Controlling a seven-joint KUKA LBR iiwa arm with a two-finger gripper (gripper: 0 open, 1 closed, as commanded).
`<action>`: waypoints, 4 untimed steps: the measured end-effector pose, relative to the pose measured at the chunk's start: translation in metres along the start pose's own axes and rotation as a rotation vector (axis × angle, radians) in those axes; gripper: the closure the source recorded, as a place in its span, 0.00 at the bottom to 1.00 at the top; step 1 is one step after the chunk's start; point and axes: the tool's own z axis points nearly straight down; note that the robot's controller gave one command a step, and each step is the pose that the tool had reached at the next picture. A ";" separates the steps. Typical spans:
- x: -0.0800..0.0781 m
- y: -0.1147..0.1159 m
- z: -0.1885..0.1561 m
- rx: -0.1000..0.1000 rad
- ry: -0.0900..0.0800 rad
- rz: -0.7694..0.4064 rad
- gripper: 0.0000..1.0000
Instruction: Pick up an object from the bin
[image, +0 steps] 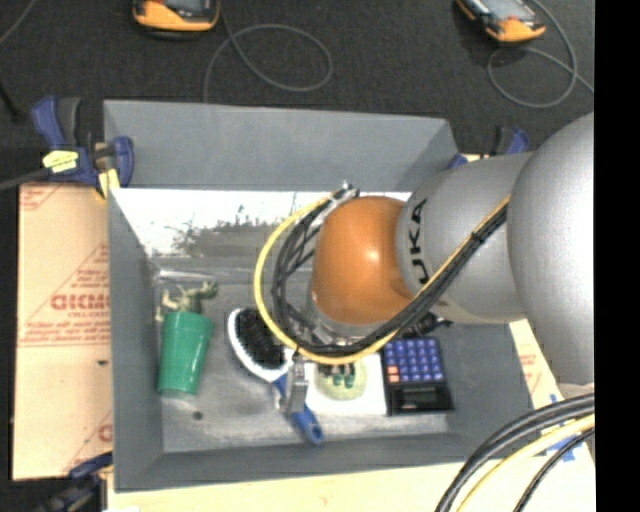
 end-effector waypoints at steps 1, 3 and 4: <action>-0.003 -0.002 0.052 -0.001 -0.017 0.018 0.00; 0.021 0.009 0.059 0.002 0.006 0.091 0.00; 0.010 0.011 0.056 0.002 0.006 0.181 1.00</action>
Offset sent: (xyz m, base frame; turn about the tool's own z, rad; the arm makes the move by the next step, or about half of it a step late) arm -0.0113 0.0035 0.0120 0.0707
